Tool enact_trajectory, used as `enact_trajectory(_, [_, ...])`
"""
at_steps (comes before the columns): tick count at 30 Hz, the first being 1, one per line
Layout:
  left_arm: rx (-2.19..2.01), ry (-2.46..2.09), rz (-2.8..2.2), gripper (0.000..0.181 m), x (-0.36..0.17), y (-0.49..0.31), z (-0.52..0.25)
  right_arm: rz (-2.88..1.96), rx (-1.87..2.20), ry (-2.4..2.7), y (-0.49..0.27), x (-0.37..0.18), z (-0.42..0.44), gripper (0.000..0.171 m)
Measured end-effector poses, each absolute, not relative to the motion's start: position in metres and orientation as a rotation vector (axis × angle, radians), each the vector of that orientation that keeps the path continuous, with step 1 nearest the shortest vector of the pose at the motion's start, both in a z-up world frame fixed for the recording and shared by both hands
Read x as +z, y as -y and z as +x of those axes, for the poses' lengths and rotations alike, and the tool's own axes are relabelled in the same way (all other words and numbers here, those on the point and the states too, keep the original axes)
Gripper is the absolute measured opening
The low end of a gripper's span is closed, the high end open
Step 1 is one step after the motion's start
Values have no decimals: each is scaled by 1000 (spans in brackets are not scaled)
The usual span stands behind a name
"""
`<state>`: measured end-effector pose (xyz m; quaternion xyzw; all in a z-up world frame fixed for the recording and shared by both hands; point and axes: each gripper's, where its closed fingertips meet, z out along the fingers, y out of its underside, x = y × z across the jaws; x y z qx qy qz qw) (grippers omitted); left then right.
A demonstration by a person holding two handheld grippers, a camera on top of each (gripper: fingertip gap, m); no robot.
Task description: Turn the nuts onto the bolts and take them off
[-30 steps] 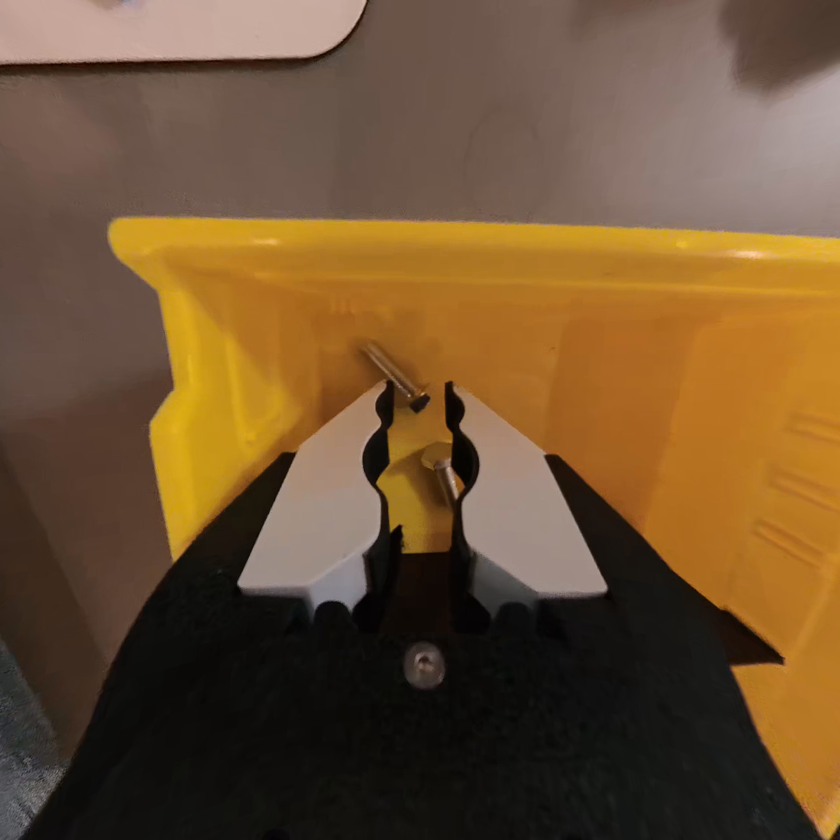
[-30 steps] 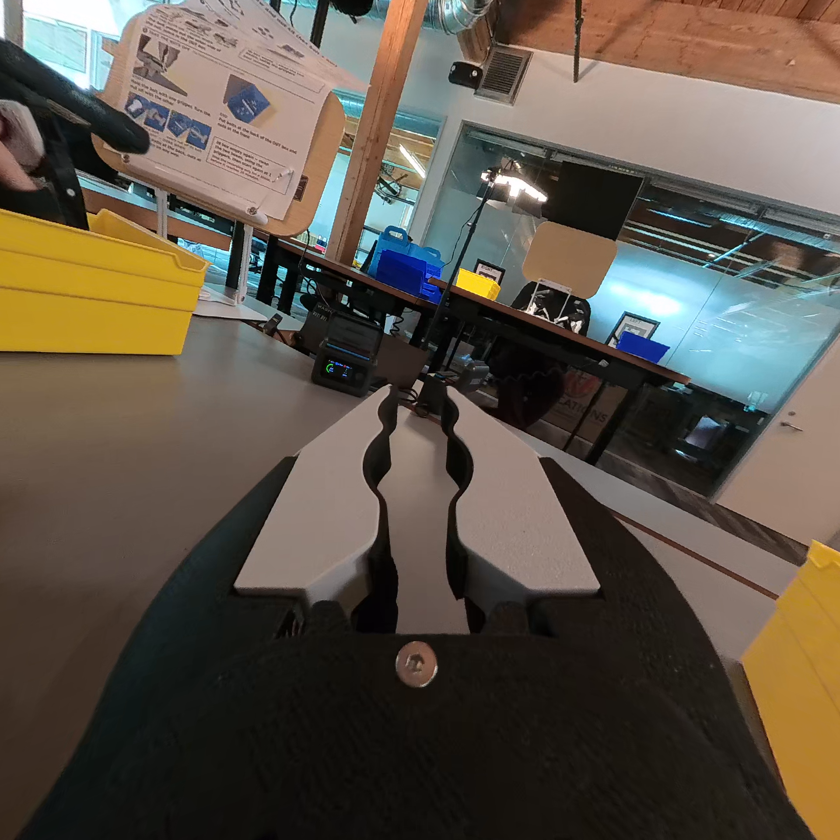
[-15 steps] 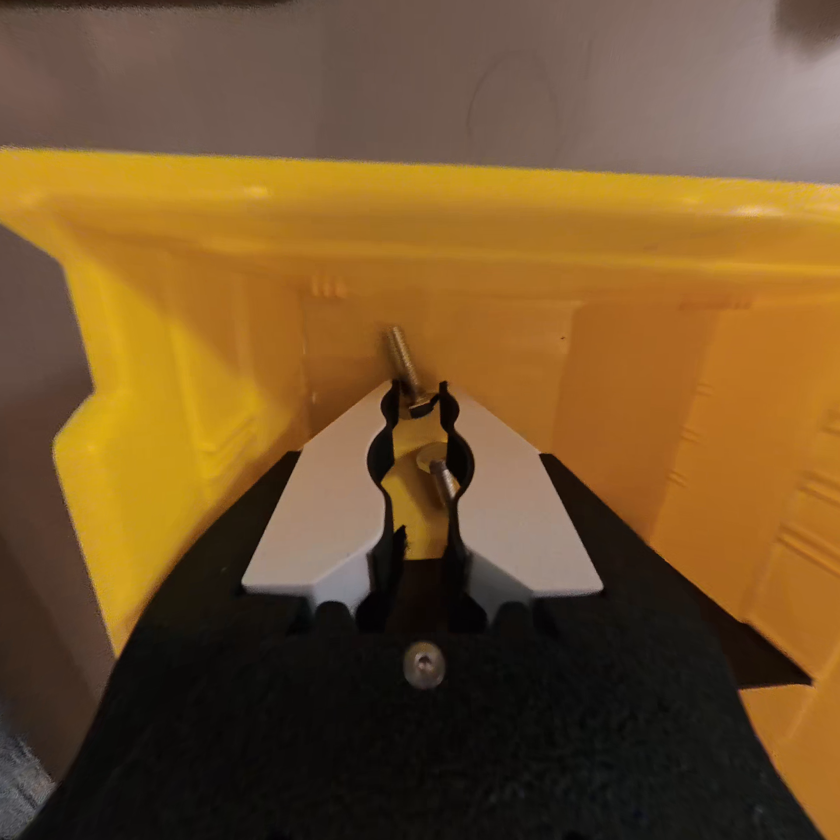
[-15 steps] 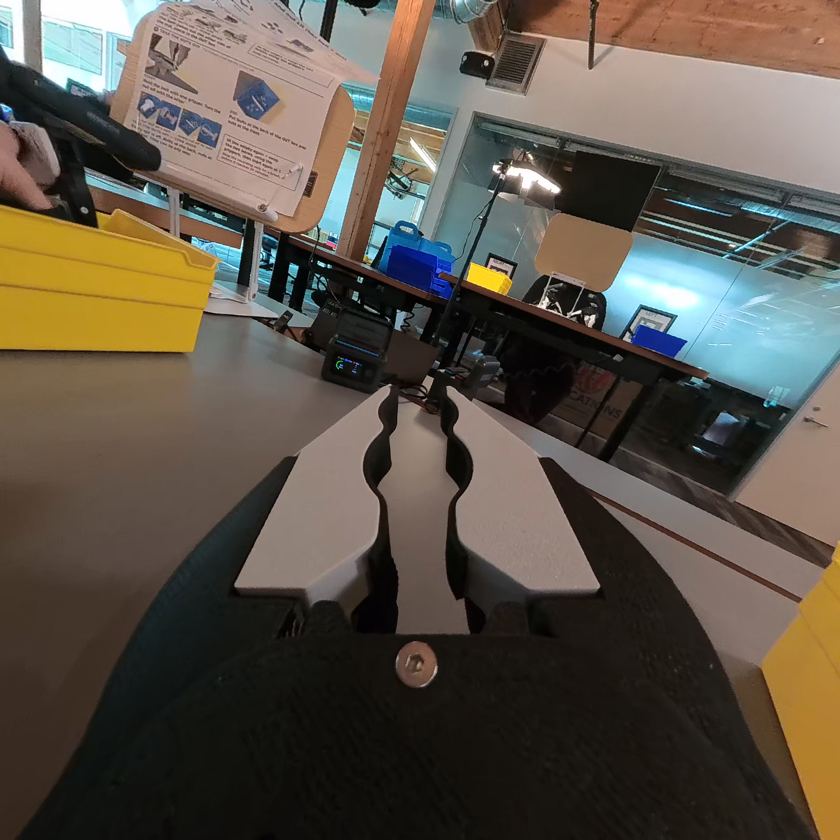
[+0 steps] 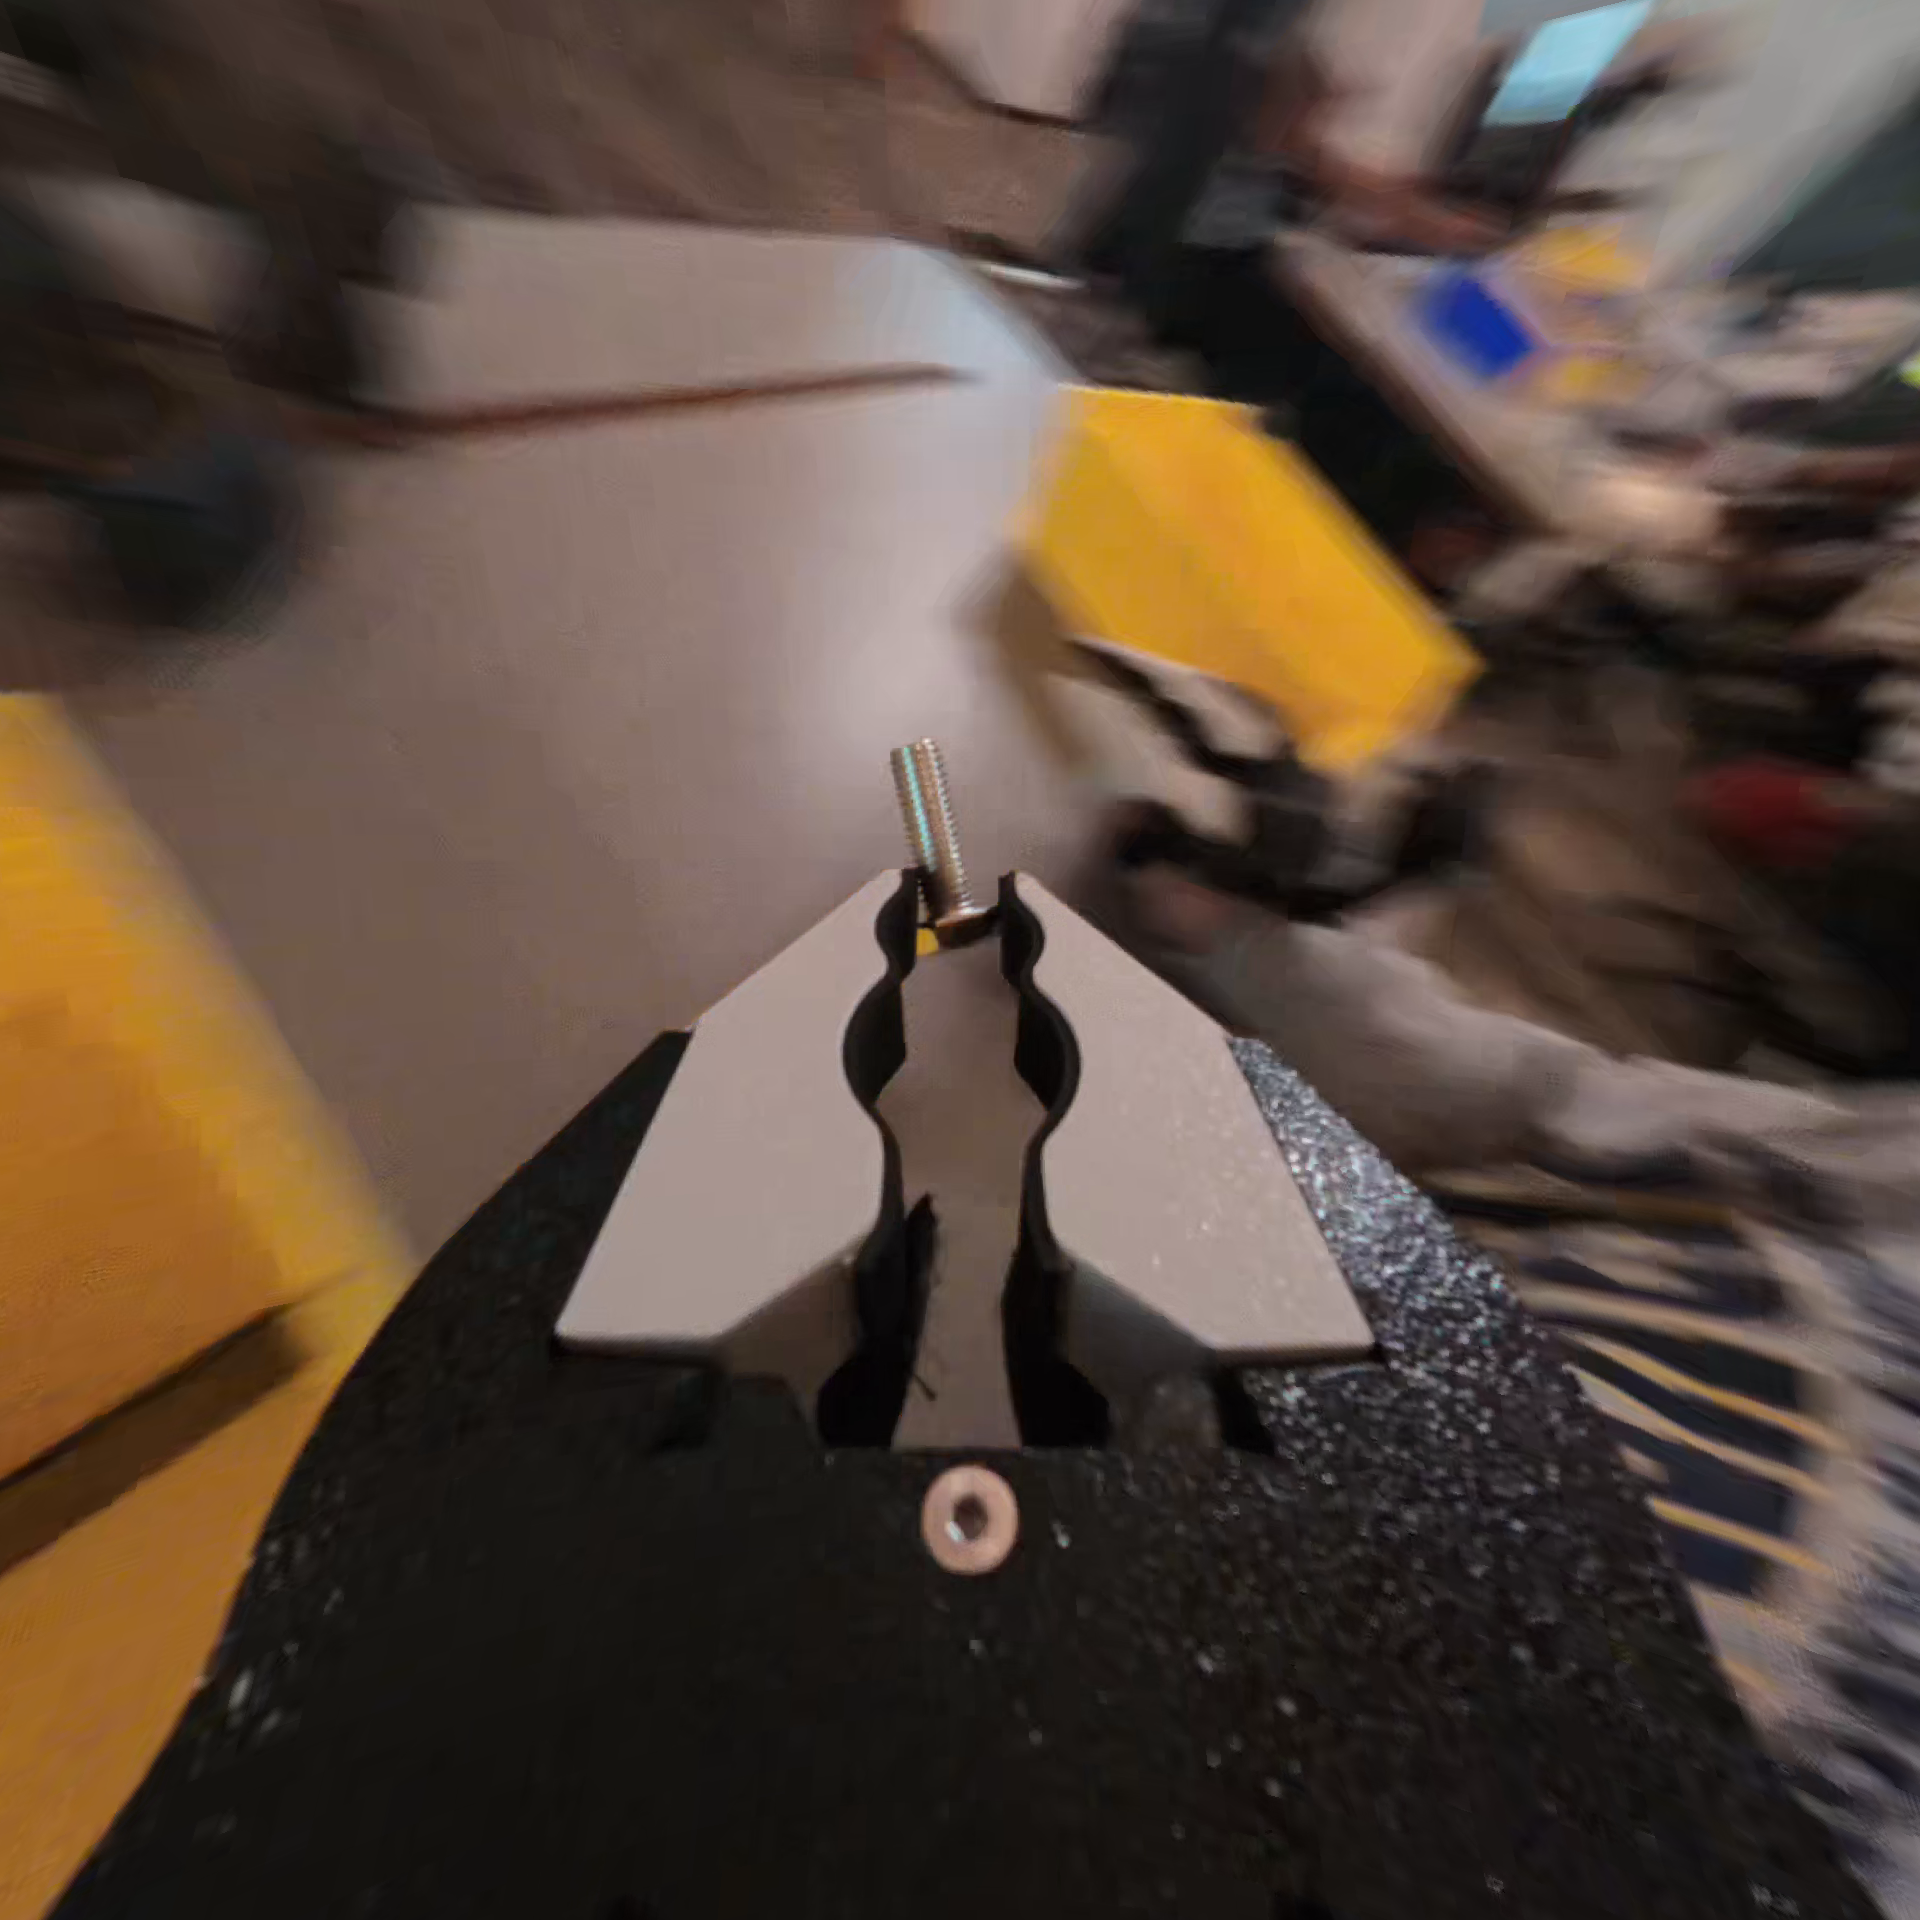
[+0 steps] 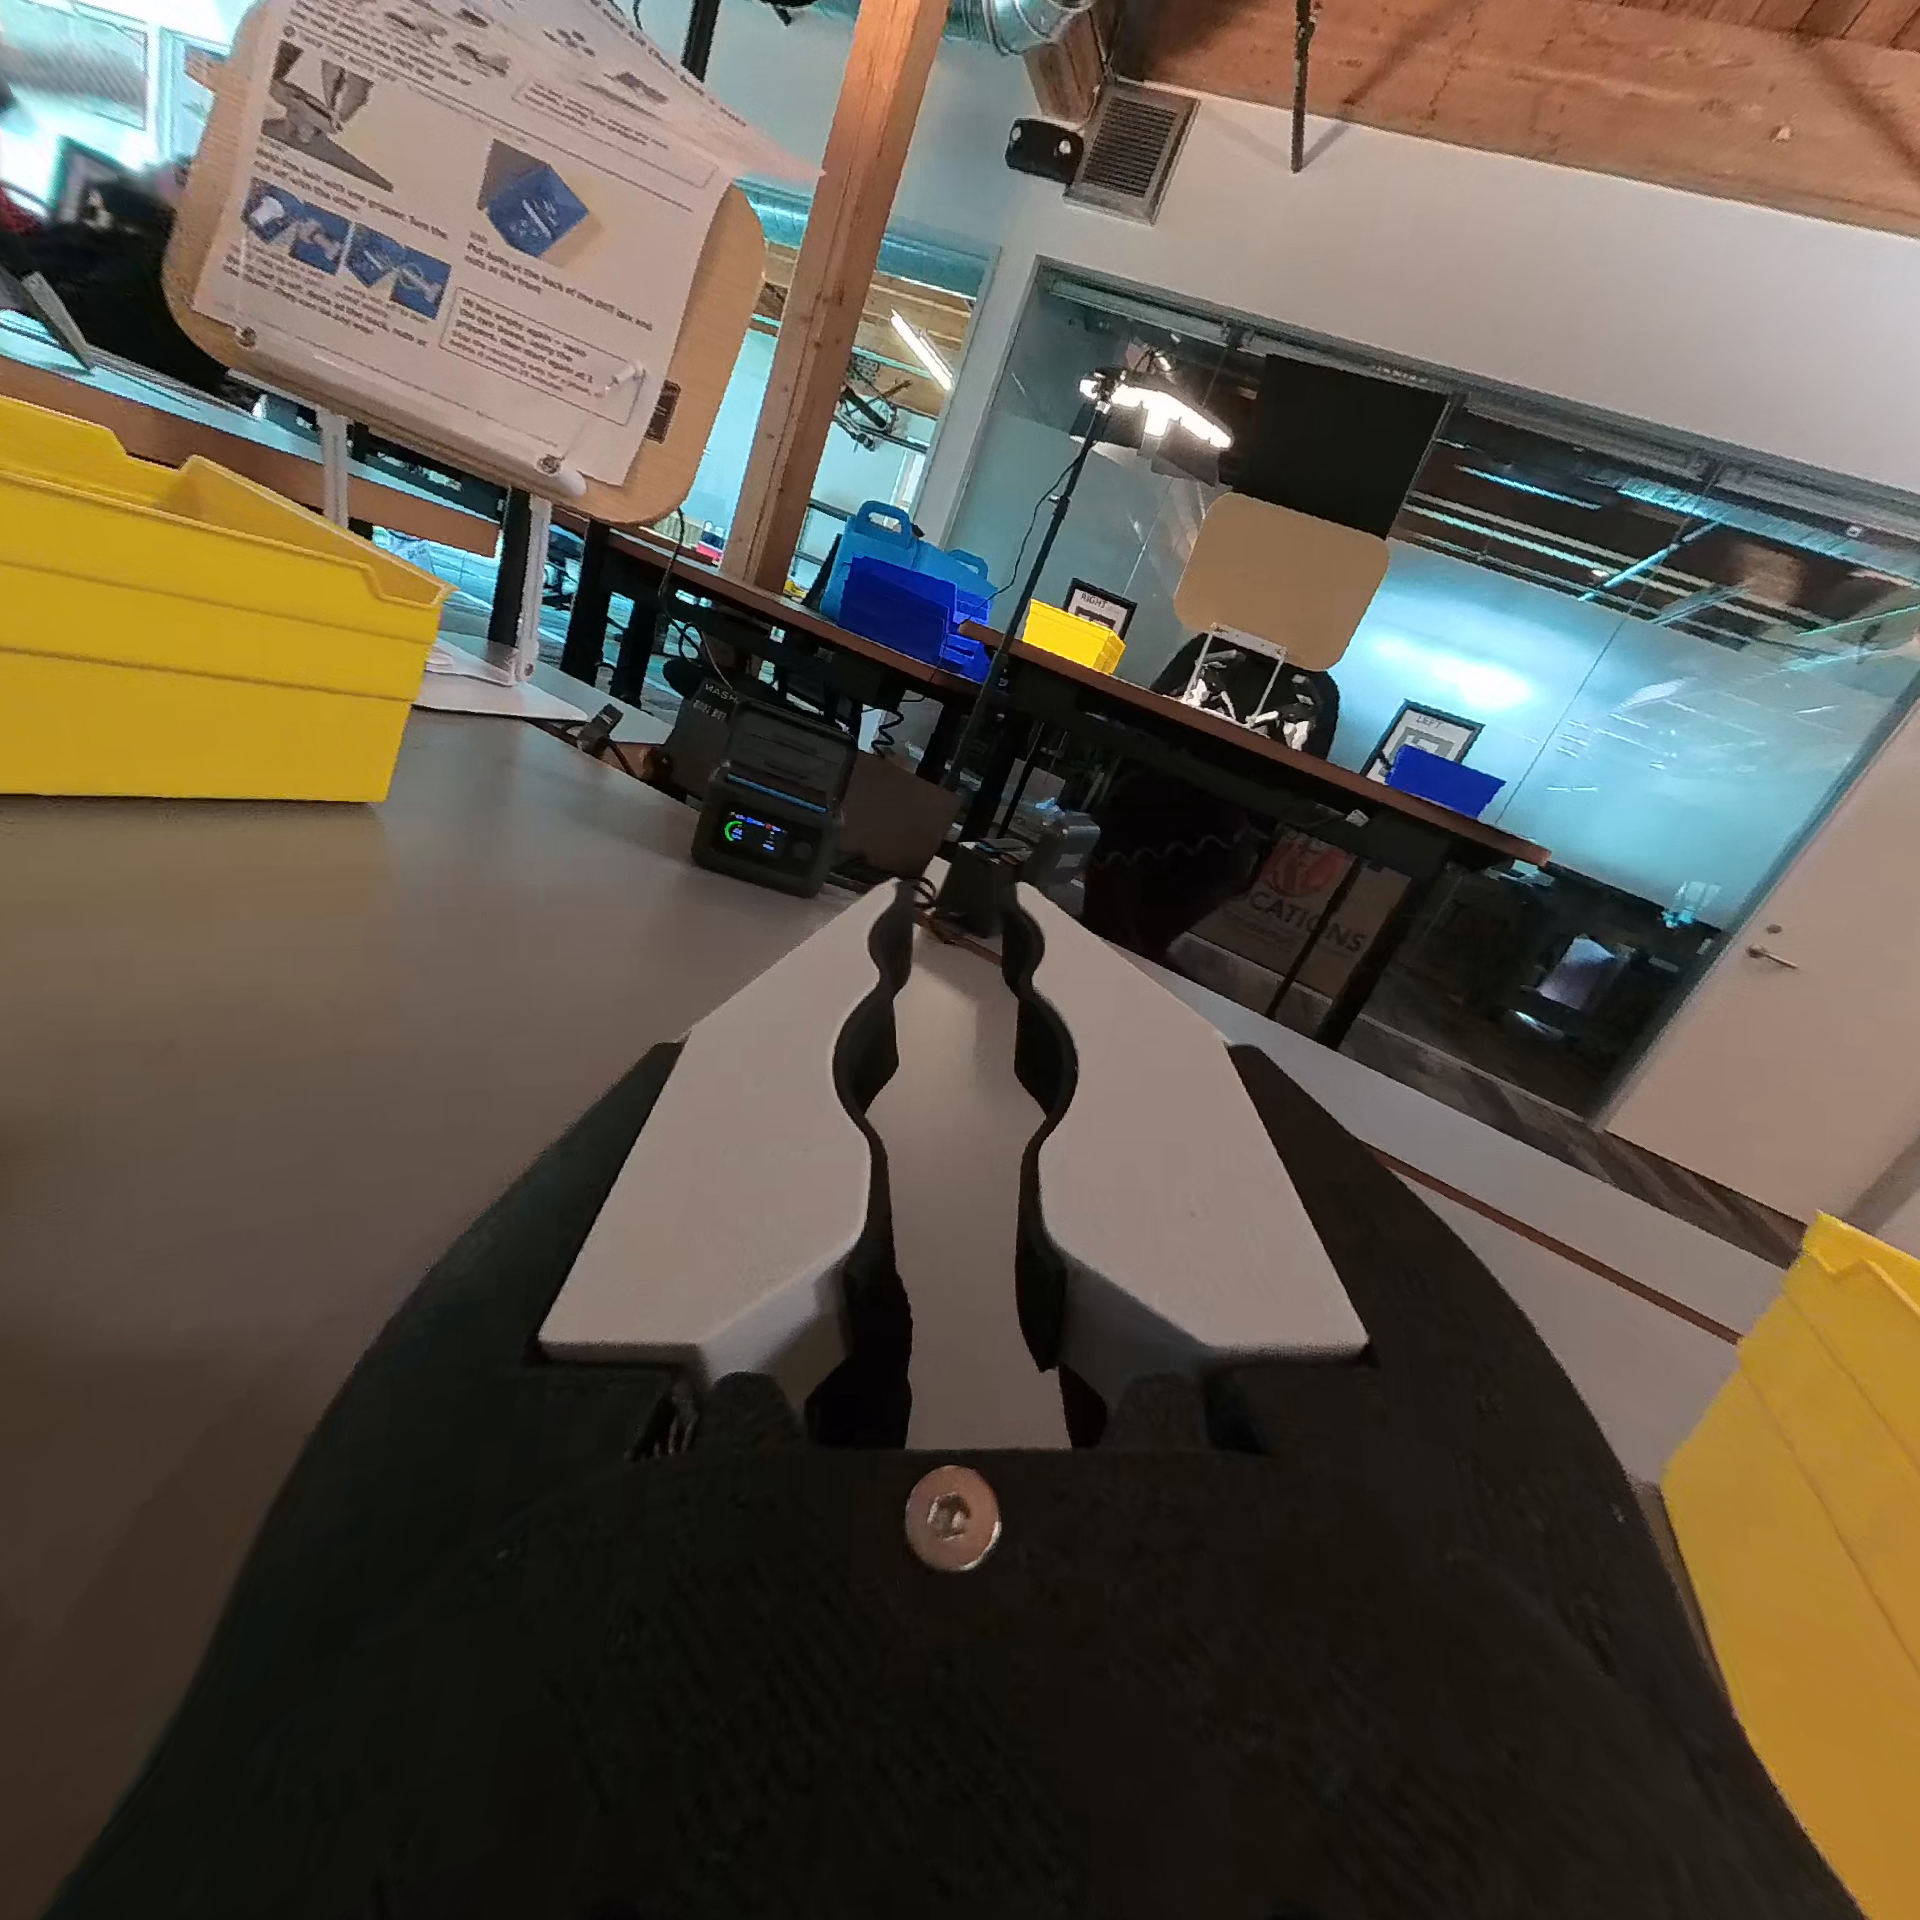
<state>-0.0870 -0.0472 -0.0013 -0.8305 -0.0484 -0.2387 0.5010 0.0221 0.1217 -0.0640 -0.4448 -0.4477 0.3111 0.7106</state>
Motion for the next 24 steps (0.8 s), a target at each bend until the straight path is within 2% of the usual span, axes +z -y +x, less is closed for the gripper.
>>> enact_trajectory(1, [-742, 28, -2012, 13, -6, 43, -47, -993, 684, 981, -124, -64, 24, 15])
enact_trajectory(3, [-754, -81, -2139, 13, -43, 26, -9, -1008, 679, 952, -130, -62, 28, 15])
enact_trajectory(7, [-528, -119, -2355, 13, -119, -17, 2, -1027, 680, 920, -137, -62, 33, 15])
enact_trajectory(11, [-431, -182, -2439, 13, -154, -41, 5, -1034, 675, 914, -139, -63, 34, 15])
enact_trajectory(15, [-290, -220, -2518, 8, -174, -47, -3, -1036, 670, 920, -139, -64, 32, 15])
enact_trajectory(19, [-357, -184, -2544, 9, -185, -45, -1, -1040, 678, 921, -139, -65, 32, 15])
enact_trajectory(21, [-415, -146, -2522, 28, -182, -42, 1, -1038, 679, 921, -138, -65, 32, 15])
enact_trajectory(24, [-476, -157, -2442, 35, -157, -29, 6, -1035, 683, 924, -137, -65, 32, 15])
